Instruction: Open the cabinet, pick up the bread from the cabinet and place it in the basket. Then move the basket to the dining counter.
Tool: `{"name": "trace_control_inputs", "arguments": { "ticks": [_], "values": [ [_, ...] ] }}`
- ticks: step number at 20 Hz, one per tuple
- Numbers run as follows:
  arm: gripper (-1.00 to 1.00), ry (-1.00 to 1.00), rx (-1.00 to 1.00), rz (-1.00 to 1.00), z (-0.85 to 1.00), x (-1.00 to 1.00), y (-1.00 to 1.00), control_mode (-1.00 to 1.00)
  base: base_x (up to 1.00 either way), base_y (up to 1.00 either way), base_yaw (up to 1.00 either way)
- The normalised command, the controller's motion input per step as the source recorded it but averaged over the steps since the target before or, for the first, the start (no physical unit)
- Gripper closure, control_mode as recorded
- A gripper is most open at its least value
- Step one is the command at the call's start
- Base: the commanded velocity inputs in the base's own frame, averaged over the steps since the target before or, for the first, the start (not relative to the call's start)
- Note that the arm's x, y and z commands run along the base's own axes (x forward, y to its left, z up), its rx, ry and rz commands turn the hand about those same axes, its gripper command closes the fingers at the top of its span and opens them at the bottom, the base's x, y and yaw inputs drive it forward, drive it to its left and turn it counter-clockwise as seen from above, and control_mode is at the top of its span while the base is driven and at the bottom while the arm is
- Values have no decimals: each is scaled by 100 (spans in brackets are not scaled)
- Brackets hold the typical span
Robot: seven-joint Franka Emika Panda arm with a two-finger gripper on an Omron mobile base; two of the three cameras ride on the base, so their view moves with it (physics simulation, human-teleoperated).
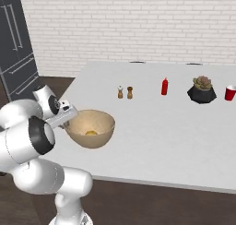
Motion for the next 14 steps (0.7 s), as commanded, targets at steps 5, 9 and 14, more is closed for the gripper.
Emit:
{"name": "trace_control_inputs", "arguments": {
  "ticks": [5,9,14],
  "values": [
    [100,0,0,0,-19,2,0,-100,0,0,0],
    [100,0,0,0,-7,0,0,-100,0,0,0],
    [-100,0,0,0,-3,0,0,-100,0,0,0]
  ]
}}
